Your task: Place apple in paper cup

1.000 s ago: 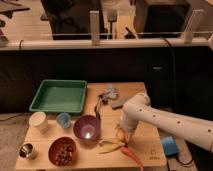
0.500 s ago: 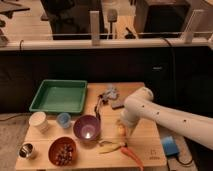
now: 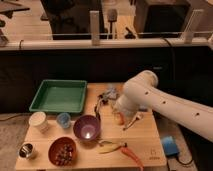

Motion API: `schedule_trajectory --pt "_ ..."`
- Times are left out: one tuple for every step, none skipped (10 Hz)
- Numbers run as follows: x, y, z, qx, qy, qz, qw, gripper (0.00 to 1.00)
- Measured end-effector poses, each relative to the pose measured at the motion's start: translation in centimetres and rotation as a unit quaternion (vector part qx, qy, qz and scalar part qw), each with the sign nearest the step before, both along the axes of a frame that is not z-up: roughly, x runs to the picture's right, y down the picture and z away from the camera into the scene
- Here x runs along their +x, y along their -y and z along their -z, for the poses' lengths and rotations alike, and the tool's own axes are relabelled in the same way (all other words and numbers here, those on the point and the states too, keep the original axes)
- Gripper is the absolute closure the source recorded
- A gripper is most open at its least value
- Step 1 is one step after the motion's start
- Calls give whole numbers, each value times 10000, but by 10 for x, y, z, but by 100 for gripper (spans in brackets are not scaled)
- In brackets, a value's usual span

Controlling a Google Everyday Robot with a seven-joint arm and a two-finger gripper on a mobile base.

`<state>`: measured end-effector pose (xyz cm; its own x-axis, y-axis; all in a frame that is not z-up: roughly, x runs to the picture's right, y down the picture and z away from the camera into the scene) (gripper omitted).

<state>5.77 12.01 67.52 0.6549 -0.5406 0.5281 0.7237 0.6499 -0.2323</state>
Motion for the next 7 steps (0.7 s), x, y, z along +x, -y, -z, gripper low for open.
schedule_trajectory --pt "-24 8 8 47 289 211 9993 100" --pt "-47 13 14 69 543 399 9977 100" --pt "-78 18 20 58 893 634 9940 100" --pt "-98 21 25 15 1150 789 9902 100" --pt "-124 26 32 -45 1512 988 9835 100" --pt "-150 30 41 -75 1875 1223 9746 100" --pt "-164 32 45 -77 2081 1348 9687 100"
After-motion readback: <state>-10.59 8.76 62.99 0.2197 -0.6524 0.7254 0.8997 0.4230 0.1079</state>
